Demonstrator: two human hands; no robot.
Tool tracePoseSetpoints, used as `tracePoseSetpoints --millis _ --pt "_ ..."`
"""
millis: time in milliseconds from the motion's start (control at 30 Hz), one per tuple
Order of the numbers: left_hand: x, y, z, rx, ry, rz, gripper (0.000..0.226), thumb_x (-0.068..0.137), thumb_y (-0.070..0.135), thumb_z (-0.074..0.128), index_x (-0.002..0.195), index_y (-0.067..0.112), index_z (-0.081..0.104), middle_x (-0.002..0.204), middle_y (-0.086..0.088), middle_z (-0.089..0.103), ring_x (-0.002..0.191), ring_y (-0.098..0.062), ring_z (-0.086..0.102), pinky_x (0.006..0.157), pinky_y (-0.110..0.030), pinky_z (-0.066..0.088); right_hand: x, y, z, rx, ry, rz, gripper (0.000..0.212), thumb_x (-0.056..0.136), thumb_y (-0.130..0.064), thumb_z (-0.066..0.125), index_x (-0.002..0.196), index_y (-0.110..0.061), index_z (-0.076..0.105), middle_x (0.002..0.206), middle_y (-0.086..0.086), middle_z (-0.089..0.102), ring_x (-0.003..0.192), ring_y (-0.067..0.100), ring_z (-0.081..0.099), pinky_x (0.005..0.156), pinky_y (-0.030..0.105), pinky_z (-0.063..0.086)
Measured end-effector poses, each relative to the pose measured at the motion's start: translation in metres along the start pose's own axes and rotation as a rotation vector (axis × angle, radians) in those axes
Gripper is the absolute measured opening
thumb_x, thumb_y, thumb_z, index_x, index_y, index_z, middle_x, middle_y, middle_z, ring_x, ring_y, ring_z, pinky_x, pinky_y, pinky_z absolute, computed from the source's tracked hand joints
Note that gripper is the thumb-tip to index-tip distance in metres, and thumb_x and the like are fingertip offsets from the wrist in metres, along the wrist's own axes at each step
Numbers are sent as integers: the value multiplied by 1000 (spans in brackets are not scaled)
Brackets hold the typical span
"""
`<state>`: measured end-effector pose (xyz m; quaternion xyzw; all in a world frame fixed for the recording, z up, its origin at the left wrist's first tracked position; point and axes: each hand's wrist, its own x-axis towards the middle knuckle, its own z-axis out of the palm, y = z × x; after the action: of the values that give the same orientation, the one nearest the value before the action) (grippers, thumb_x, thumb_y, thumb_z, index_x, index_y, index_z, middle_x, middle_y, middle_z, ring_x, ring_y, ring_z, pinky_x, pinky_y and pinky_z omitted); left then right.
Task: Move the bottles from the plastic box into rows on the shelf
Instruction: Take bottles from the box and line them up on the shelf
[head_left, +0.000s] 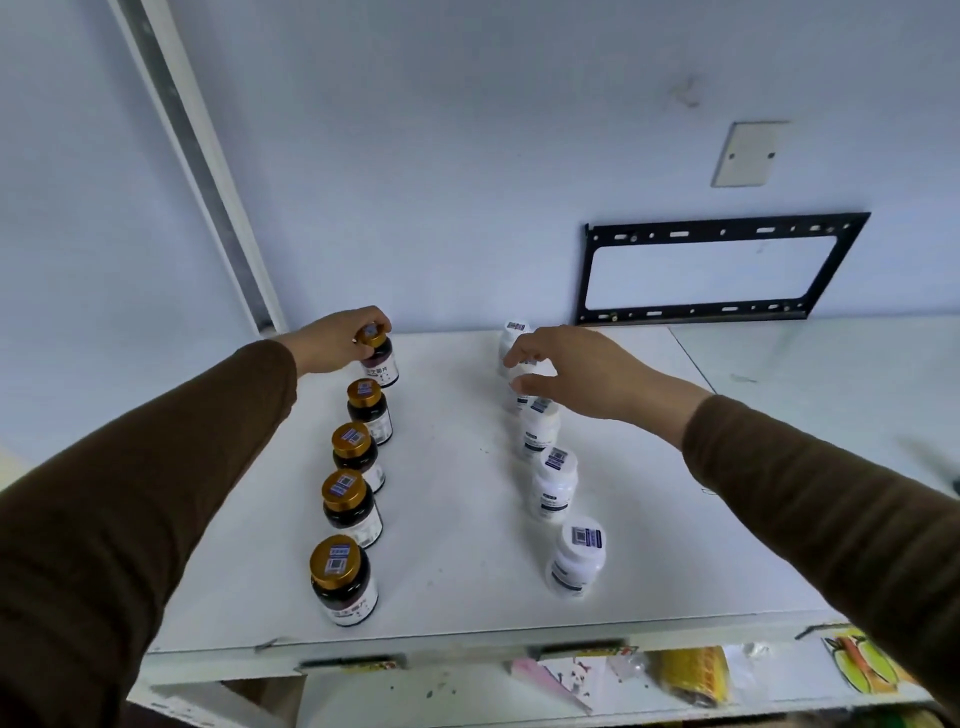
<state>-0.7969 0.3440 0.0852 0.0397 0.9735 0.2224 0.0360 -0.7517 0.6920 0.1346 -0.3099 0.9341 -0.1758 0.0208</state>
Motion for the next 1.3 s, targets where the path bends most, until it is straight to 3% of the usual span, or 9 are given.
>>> tracePoseSetpoints --millis 100,467,667,867,1033,1300 --pt "-2 -6 2 27 -23 -15 35 96 7 56 125 24 51 125 -4 56 112 -25 51 96 -36 42 0 -2 1 9 -2 4 27 89 -42 64 114 -34 64 114 -9 62 104 16 56 92 37 47" --pt "-2 -14 7 89 -102 -43 41 94 3 58 125 28 50 132 -4 53 111 -22 50 87 -30 42 -5 1 5 -23 -25 7 28 91 -42 59 118 -33 61 117 -9 61 107 16 54 91 34 45" --pt "-4 -4 -4 42 -135 -74 64 94 5 60 146 33 36 151 -4 41 134 -25 43 106 -35 38 -14 6 1 -20 -21 38 28 90 -42 60 117 -35 61 118 -10 61 108 16 55 94 36 45" --pt "-16 37 -21 91 1 59 61 94 19 63 146 37 37 156 3 34 140 -18 33 109 -29 28 -30 13 -8 4 76 40 27 90 -39 63 117 -33 62 113 -10 58 101 14 51 86 31 43" --pt "-31 107 -12 100 52 244 55 92 28 67 141 36 44 147 7 43 134 -12 38 102 -24 30 -57 24 -22 -86 130 65 44 89 -36 66 130 -26 55 134 0 53 125 23 42 101 38 40" --pt "-46 229 26 79 23 504 57 89 30 69 142 35 46 146 8 41 133 -10 36 97 -17 30 -133 60 -50 -115 233 184 57 85 -39 70 137 -27 49 136 -2 52 126 21 41 100 35 40"
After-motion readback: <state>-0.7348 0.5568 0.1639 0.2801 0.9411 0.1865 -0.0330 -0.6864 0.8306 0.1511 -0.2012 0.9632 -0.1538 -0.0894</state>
